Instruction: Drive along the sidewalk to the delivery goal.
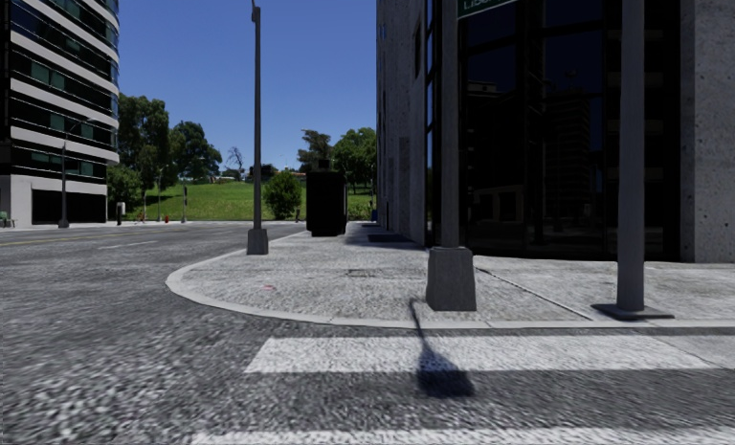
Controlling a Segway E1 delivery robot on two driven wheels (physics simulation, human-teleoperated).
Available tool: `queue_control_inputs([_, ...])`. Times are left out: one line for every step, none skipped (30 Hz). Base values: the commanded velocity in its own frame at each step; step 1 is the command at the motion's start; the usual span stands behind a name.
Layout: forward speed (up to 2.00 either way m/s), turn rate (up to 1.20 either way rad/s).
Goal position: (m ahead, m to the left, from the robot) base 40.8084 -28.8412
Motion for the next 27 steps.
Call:
queue_control_inputs([2.0, 0.0])
queue_control_inputs([2.0, 0.0])
queue_control_inputs([2.0, 0.0])
queue_control_inputs([2.0, 0.0])
queue_control_inputs([2.0, 0.0])
queue_control_inputs([2.0, 0.0])
queue_control_inputs([2.0, 0.0])
queue_control_inputs([2.0, 0.0])
queue_control_inputs([2.0, 0.0])
queue_control_inputs([2.0, 0.0])
queue_control_inputs([2.0, 0.0])
queue_control_inputs([2.0, 0.0])
queue_control_inputs([2.0, 0.0])
queue_control_inputs([2.0, 0.0])
queue_control_inputs([2.0, 0.0])
queue_control_inputs([2.0, 0.0])
queue_control_inputs([2.0, 0.0])
queue_control_inputs([2.0, 0.0])
queue_control_inputs([2.0, 0.0])
queue_control_inputs([2.0, 0.0])
queue_control_inputs([2.0, 0.0])
queue_control_inputs([2.0, 0.0])
queue_control_inputs([2.0, 0.0])
queue_control_inputs([2.0, 0.0])
queue_control_inputs([2.0, 0.0])
queue_control_inputs([2.0, 0.0])
queue_control_inputs([2.0, 0.0])
